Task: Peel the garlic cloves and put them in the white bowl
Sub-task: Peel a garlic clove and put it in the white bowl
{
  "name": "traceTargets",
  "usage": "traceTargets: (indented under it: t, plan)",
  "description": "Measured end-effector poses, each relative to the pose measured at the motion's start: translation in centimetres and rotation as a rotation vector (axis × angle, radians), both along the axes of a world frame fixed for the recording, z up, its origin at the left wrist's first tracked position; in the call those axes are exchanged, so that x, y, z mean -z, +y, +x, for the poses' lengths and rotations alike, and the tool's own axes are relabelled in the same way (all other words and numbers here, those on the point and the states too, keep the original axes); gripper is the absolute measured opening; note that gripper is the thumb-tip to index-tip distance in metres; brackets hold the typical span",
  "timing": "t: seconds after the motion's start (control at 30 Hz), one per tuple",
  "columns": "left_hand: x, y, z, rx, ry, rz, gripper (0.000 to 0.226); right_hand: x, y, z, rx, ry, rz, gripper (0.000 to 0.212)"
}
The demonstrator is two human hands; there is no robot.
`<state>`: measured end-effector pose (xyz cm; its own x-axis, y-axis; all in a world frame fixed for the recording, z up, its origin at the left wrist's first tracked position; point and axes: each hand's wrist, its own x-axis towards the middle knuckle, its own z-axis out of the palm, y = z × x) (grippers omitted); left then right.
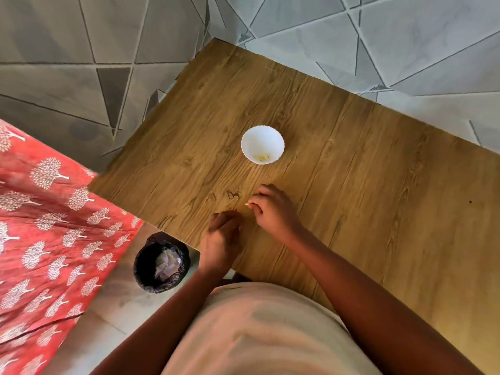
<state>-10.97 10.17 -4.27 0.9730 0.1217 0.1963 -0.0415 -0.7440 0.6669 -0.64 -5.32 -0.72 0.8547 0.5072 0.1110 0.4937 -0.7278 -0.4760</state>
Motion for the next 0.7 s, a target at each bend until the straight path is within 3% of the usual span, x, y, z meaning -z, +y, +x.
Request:
traceTargets:
  t: [0.33, 0.47, 0.6, 0.7]
  plan:
    - [0.4, 0.7, -1.5, 0.060, -0.007, -0.013, 0.023, 0.9, 0.1, -0.9, 0.025, 0.012, 0.046, 0.023]
    - [1.0, -0.2, -1.2, 0.155, -0.009, -0.029, 0.029, 0.6, -4.2, -3.4, 0.273, -0.046, 0.166, 0.024]
    - [1.5, -1.2, -0.5, 0.246, -0.024, -0.047, 0.039, 2.5, -8.3, -4.8, 0.630, -0.038, 0.092, 0.030]
    - [1.6, -1.3, -0.3, 0.290, -0.042, -0.013, 0.045, 4.2, -8.8, -5.7, 0.672, 0.001, 0.004, 0.042]
